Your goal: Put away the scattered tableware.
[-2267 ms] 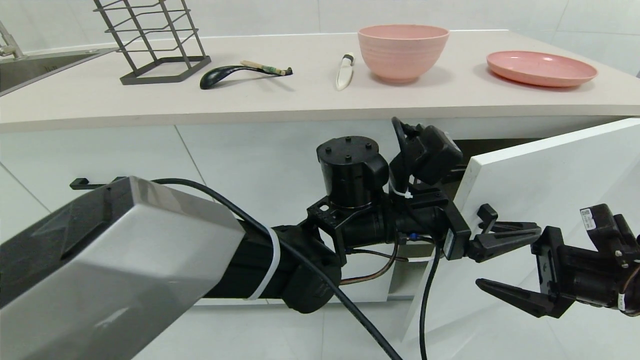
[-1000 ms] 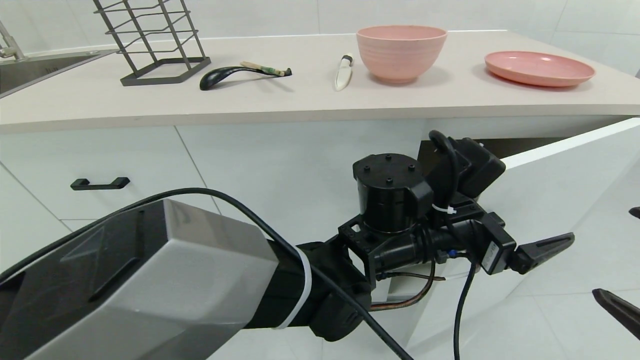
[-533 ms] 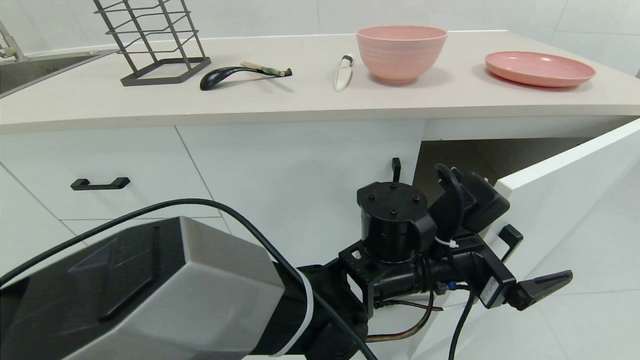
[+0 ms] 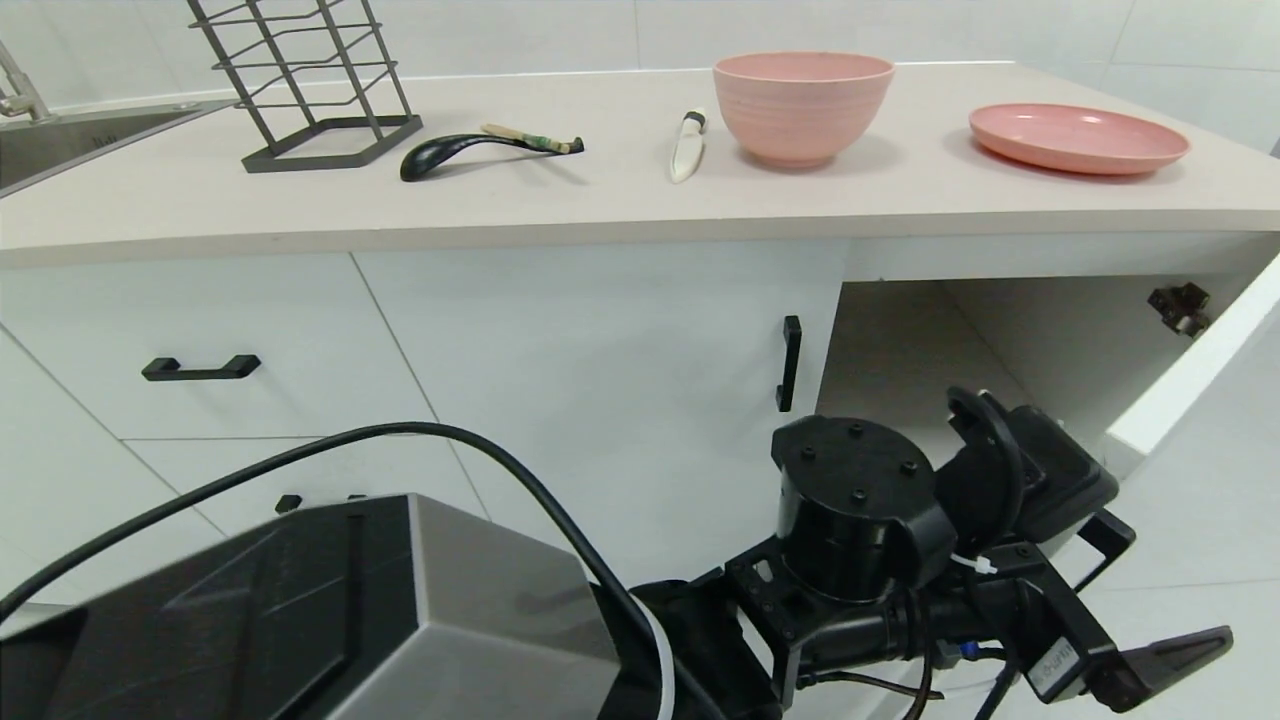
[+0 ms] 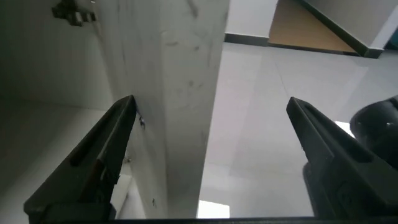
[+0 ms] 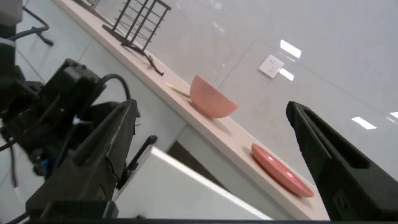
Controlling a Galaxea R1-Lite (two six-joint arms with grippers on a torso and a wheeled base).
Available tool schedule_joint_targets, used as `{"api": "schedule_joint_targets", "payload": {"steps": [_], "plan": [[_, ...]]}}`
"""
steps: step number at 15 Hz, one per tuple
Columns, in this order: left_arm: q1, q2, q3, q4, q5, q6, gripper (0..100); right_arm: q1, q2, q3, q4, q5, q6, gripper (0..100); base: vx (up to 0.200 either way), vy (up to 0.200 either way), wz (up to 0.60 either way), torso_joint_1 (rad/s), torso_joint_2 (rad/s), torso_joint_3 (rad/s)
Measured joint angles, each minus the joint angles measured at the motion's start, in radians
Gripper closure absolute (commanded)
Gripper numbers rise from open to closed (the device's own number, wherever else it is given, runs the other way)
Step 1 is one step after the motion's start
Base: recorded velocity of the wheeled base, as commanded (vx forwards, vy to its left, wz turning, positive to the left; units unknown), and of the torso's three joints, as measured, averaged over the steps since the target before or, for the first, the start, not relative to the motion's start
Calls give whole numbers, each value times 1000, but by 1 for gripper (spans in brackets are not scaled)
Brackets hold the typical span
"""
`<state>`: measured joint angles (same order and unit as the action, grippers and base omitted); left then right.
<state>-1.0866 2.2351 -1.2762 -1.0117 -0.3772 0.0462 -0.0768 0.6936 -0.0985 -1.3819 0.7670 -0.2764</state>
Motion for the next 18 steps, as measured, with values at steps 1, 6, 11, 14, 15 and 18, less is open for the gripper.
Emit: {"api": "schedule_joint_targets", "payload": {"steps": [1, 6, 11, 14, 15, 18], "plan": [[-10, 4, 0, 0, 1, 0, 0, -1, -6, -4, 0, -7, 0, 0, 0, 0, 0, 0, 0, 0], [-63, 40, -31, -7, 0, -3, 0, -16, -36, -48, 1, -14, 1, 0, 0, 0, 0, 0, 0, 0], [-113, 108, -115, -46, 20, -39, 0, -38, -61, -73, 1, -14, 1, 0, 0, 0, 0, 0, 0, 0], [-153, 166, -176, -105, 49, -83, 0, -51, -79, -94, 3, -14, 1, 0, 0, 0, 0, 0, 0, 0], [-174, 193, -208, -120, 53, -101, 0, -54, -85, -104, 3, -14, 1, 0, 0, 0, 0, 0, 0, 0], [-237, 294, -331, -180, 53, -118, 0, -73, -103, -155, 2, -14, 0, 0, 0, 0, 0, 0, 0, 0]]}}
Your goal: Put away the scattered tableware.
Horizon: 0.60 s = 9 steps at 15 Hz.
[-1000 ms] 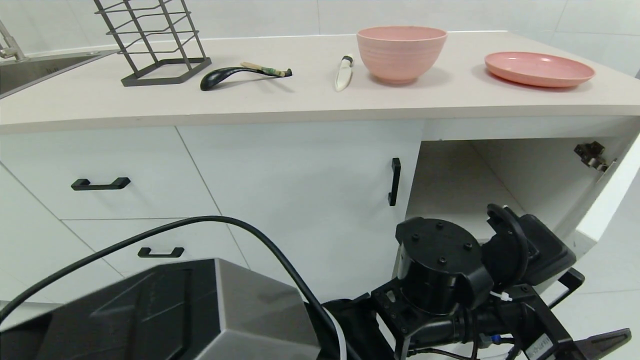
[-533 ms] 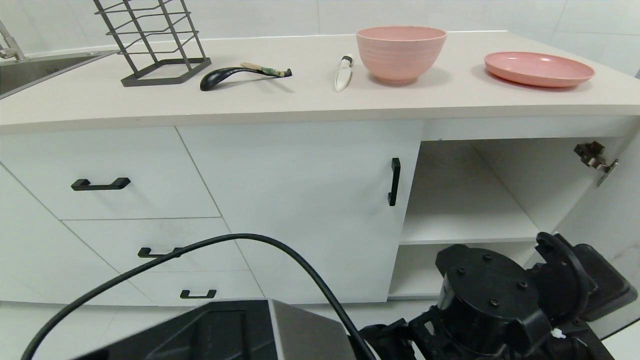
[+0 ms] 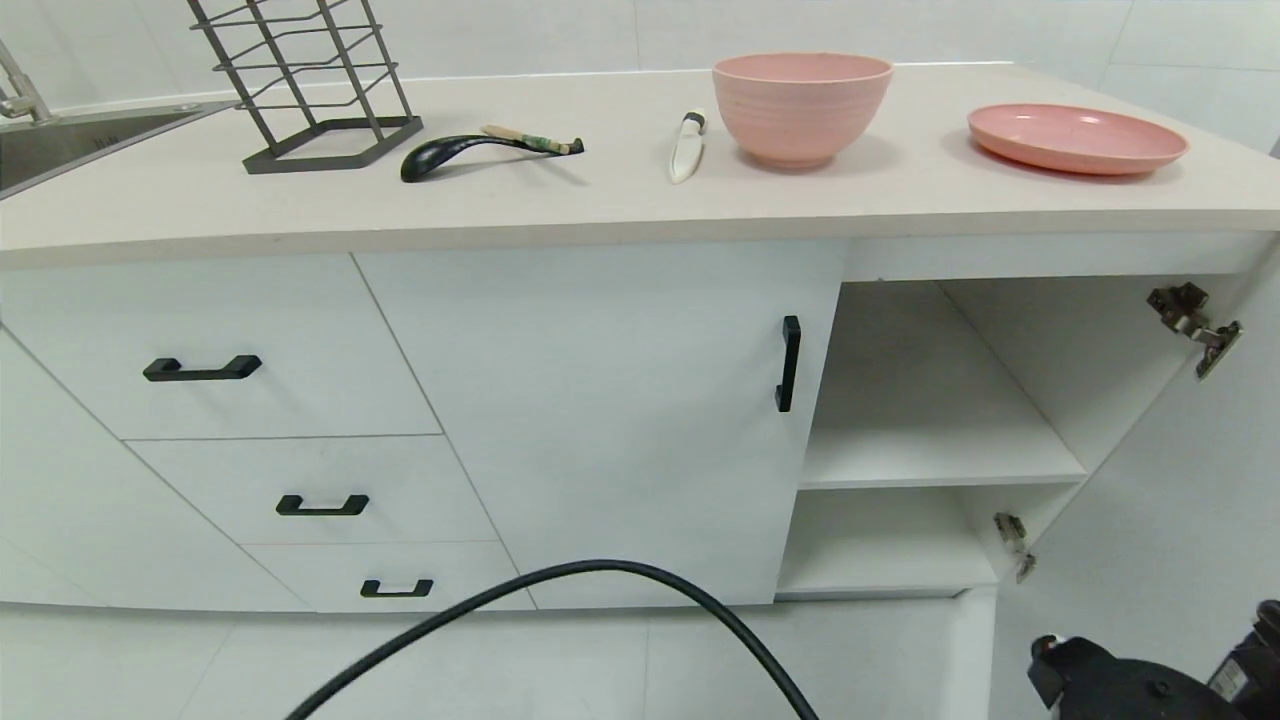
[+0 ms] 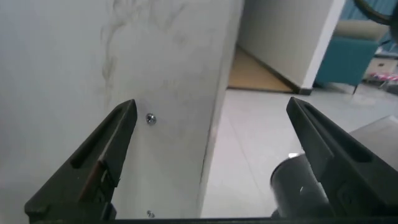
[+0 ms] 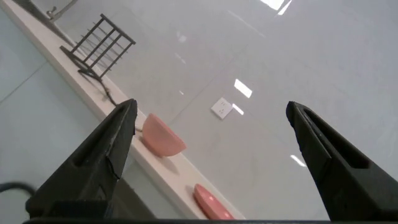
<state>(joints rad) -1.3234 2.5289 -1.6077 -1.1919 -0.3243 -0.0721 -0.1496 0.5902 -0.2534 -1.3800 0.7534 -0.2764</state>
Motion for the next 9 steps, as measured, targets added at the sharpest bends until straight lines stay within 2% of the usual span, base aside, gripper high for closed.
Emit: {"api": "schedule_joint_targets", "payload": {"steps": [2, 4, 5, 7, 9], "plan": [[-27, 68, -85, -56, -13, -4, 0, -9, -12, -19, 0, 1, 0, 0, 0, 0, 0, 0, 0, 0], [-34, 89, -56, -95, -31, -7, 0, -18, -20, -26, 1, 4, 0, 0, 0, 0, 0, 0, 0, 0], [-31, 80, 24, -116, -39, -9, 0, -22, -22, -23, 1, 4, -1, 0, 0, 0, 0, 0, 0, 0], [-4, 36, 257, -189, -47, -12, 0, -24, -25, -10, 1, 5, -1, 0, 0, 0, 0, 0, 0, 0], [77, -46, 518, -286, -50, -11, 0, -25, -26, 21, 1, 5, -1, 0, 0, 0, 0, 0, 0, 0]]}}
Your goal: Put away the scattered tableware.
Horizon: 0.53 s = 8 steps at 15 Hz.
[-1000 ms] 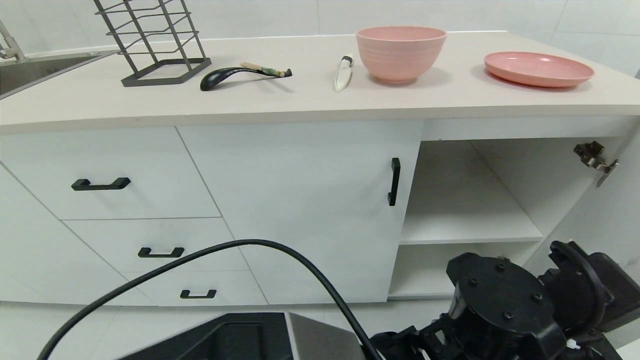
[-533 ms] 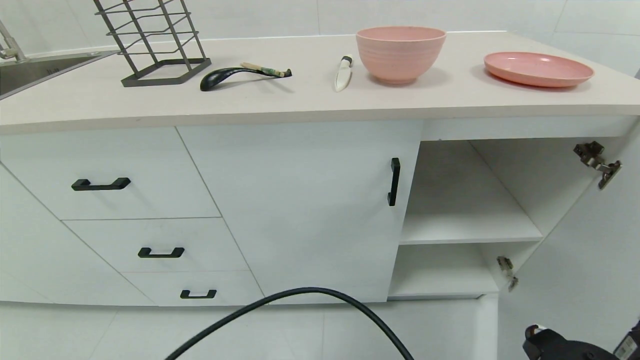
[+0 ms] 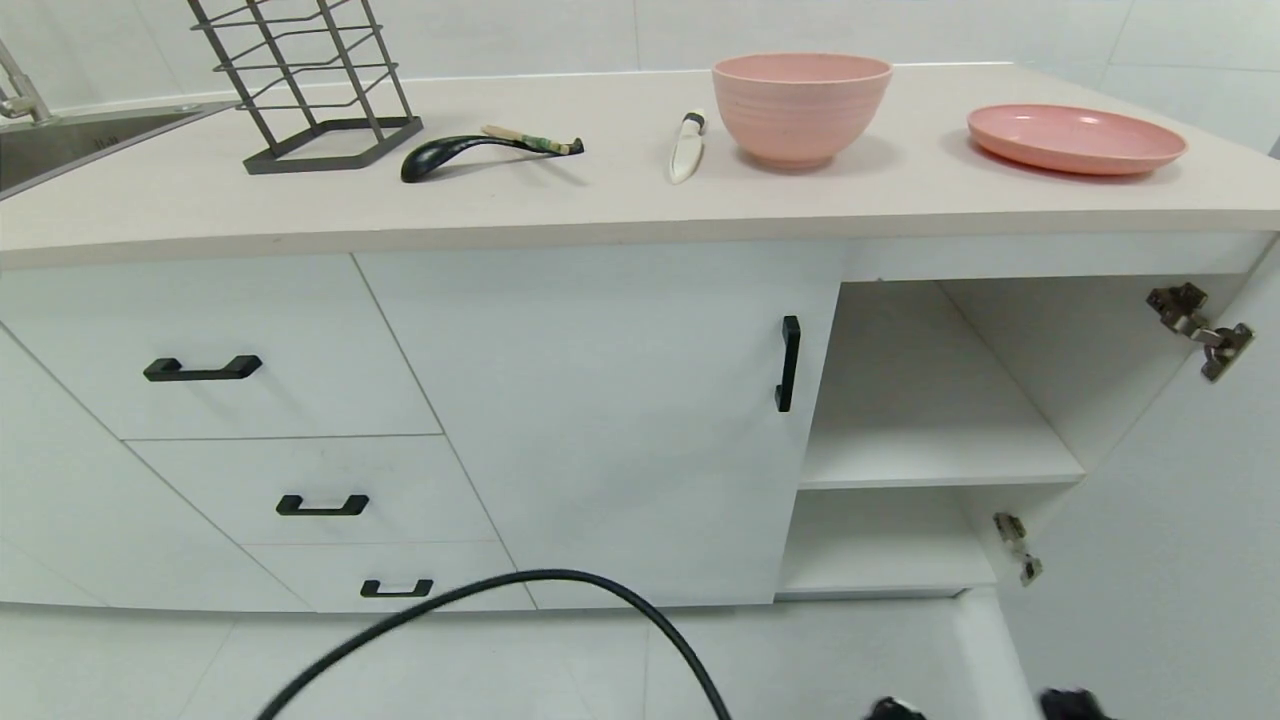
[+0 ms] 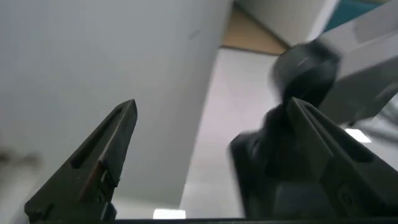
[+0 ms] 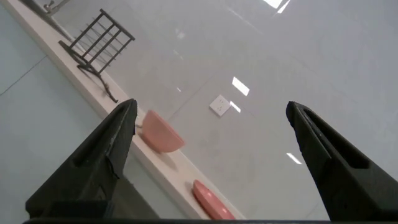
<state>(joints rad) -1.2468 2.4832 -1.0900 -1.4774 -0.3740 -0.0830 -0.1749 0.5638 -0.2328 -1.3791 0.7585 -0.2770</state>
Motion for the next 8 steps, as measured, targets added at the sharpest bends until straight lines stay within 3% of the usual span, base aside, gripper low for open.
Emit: {"api": "schedule_joint_targets", "payload": {"steps": [4, 8], "plan": [[266, -241, 404, -80, 3, 39, 0, 7, 6, 117, 11, 0, 0, 0, 0, 0, 0, 0, 0, 0], [466, -508, 635, -89, 3, 54, 0, 55, 1, 216, 104, -3, -5, 0, 0, 0, 0, 0, 0, 0]]}}
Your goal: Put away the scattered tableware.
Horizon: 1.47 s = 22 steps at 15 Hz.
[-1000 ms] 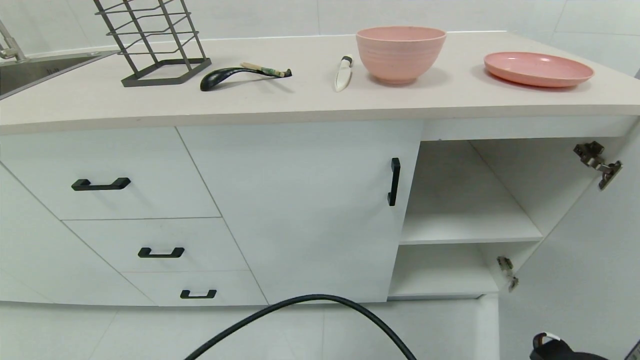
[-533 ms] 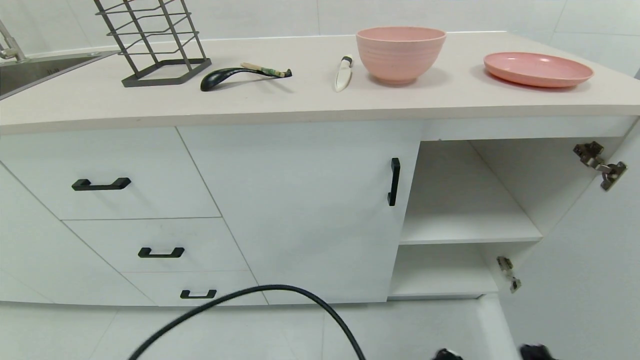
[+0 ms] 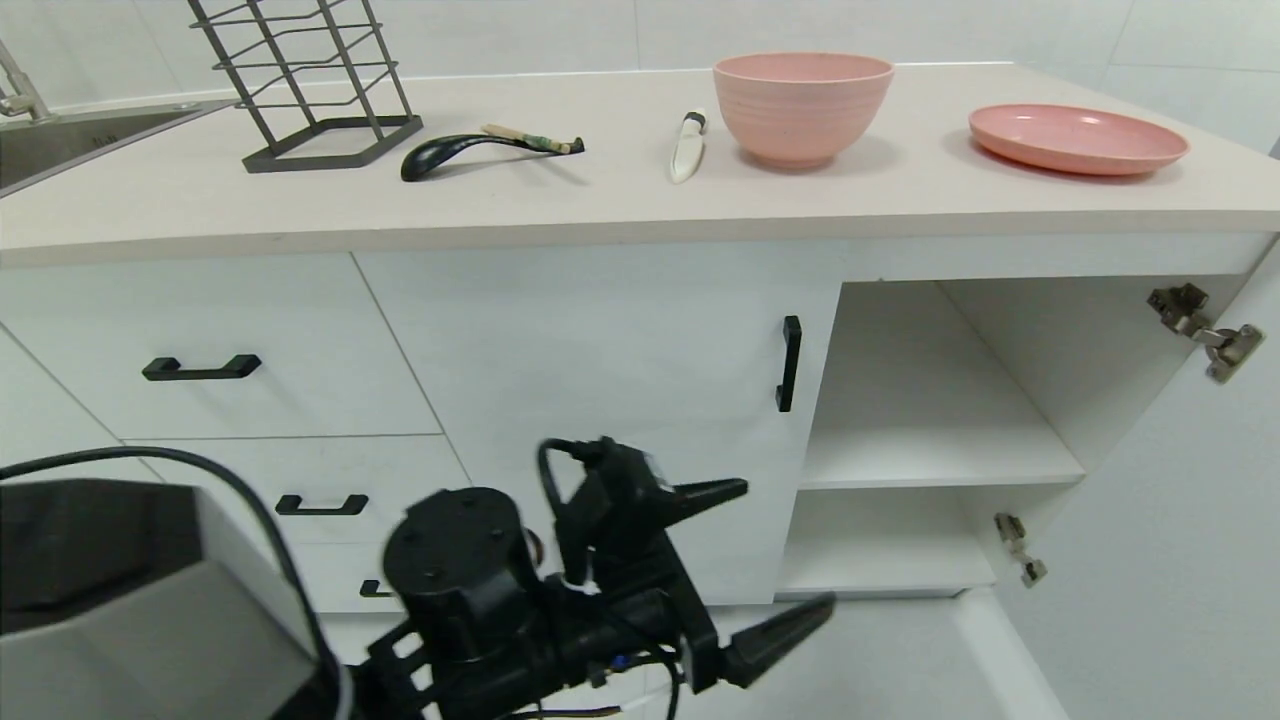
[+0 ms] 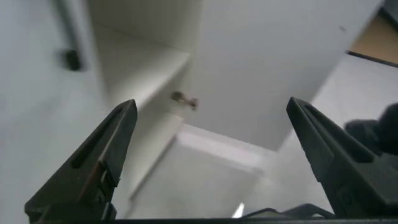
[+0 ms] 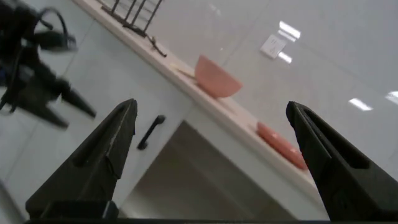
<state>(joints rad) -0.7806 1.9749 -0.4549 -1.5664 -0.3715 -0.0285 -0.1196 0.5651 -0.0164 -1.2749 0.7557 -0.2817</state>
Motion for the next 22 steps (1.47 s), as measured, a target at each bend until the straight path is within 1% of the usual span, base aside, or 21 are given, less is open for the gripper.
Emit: {"api": "schedule_joint_targets", "payload": {"steps": [2, 3, 6, 8, 9, 10, 11, 13, 14, 15, 16, 17, 18, 19, 20, 21, 22], "plan": [[93, -155, 118, -2, -2, 3, 0, 17, -31, 11, 116, -2, -1, 0, 0, 0, 0, 0, 0, 0], [134, -235, 173, -2, -3, 4, 0, 20, -59, 12, 202, -3, -1, 0, 0, 0, 0, 0, 0, 0], [234, -494, 339, -1, -4, 5, 0, 44, -212, 15, 520, -13, -3, 0, 0, 0, 0, 0, 0, 0], [311, -666, 406, 51, -2, 6, 0, 72, -353, 16, 751, -58, -2, 0, 0, 0, 0, 0, 0, 0], [355, -748, 423, 98, -2, 6, 0, 86, -417, 16, 868, -111, 3, 0, 0, 0, 0, 0, 0, 0], [397, -831, 434, 163, -1, 6, 0, 98, -465, 16, 925, -186, 18, 0, 0, 0, 0, 0, 0, 0], [437, -925, 441, 254, -1, 6, 0, 106, -499, 16, 1008, -254, 42, 0, 0, 0, 0, 0, 0, 0], [494, -1096, 445, 459, 0, 6, 0, 113, -536, 16, 1139, -354, 70, 0, 0, 0, 0, 0, 0, 0], [517, -1197, 440, 600, 2, 6, 0, 113, -546, 16, 1234, -428, 80, 0, 0, 0, 0, 0, 0, 0], [534, -1309, 431, 769, 9, 5, 0, 114, -553, 16, 1249, -509, 118, 0, 0, 0, 0, 0, 0, 0], [546, -1411, 423, 924, 16, 6, 0, 115, -557, 16, 1243, -551, 157, 0, 0, 0, 0, 0, 0, 0], [558, -1531, 418, 1112, 27, 6, 0, 115, -559, 16, 1241, -574, 174, 0, 0, 0, 0, 0, 0, 0], [567, -1638, 418, 1247, 46, 9, 0, 115, -561, 16, 1240, -580, 184, 0, 0, 0, 0, 0, 0, 0], [575, -1713, 425, 1321, 78, 12, 0, 115, -562, 16, 1239, -582, 203, 0, 0, 0, 0, 0, 0, 0], [596, -1775, 435, 1408, 130, 21, 0, 115, -563, 16, 1240, -621, 213, 0, 0, 0, 0, 0, 0, 0], [625, -1814, 444, 1468, 185, 34, 0, 115, -564, 16, 1253, -686, 220, 0, 0, 0, 0, 0, 0, 0], [646, -1836, 448, 1505, 240, 50, 0, 115, -564, 16, 1265, -756, 236, 0, 0, 0, 0, 0, 0, 0]]}}
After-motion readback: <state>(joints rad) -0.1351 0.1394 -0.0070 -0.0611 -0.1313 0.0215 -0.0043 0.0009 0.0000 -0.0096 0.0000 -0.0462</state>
